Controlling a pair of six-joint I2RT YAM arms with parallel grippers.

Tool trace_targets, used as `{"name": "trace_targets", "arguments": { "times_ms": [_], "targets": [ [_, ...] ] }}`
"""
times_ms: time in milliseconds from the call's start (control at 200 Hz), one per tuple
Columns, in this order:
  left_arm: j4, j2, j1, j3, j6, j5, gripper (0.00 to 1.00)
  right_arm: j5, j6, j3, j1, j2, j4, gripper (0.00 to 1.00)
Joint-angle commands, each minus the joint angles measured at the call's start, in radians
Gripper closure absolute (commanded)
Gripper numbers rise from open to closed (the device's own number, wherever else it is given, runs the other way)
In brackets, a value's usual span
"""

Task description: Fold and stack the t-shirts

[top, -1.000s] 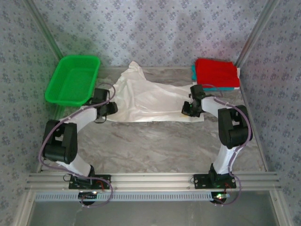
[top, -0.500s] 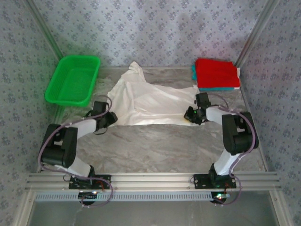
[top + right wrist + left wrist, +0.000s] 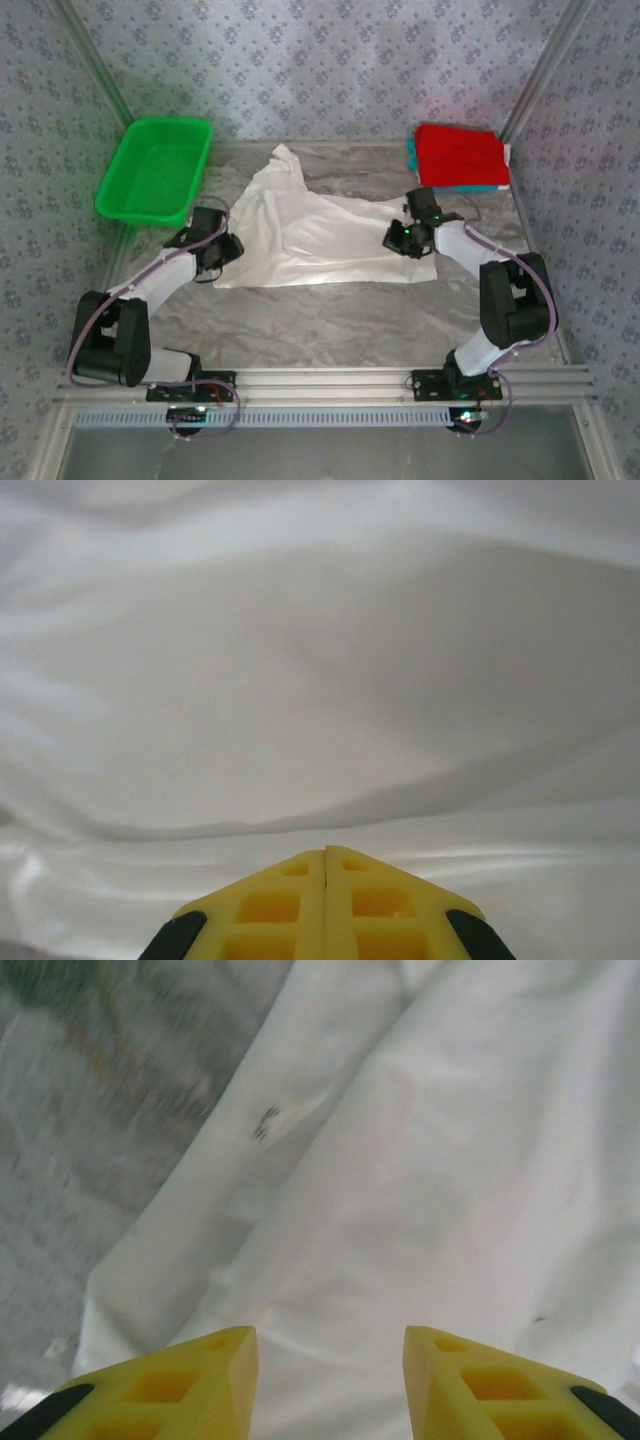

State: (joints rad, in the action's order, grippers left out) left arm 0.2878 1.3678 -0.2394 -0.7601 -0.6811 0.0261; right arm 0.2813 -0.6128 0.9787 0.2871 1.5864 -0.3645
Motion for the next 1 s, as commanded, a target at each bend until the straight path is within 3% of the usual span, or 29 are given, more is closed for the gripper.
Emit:
{"name": "trace_targets", "arguments": {
  "times_ms": [0,265,605,770,994],
  "targets": [
    [0.028,0.030,-0.016,0.011,0.014,0.037,0.58,0.048,0.047,0.008,0.079,0.034,0.024,1.00],
    [-0.050,0.090,-0.017,0.090,-0.027,0.057,0.58,0.101,0.119,0.060,0.214,0.188,0.100,1.00],
    [-0.057,0.121,-0.015,0.086,-0.029,0.094,0.58,0.012,0.079,0.150,0.227,0.319,0.131,1.00],
    [-0.050,0.110,-0.015,0.090,-0.021,0.106,0.58,-0.033,0.058,0.145,0.202,0.320,0.162,1.00],
    [-0.050,0.100,-0.016,0.090,-0.017,0.099,0.58,0.055,0.154,0.148,0.207,0.198,0.160,1.00]
  ]
}}
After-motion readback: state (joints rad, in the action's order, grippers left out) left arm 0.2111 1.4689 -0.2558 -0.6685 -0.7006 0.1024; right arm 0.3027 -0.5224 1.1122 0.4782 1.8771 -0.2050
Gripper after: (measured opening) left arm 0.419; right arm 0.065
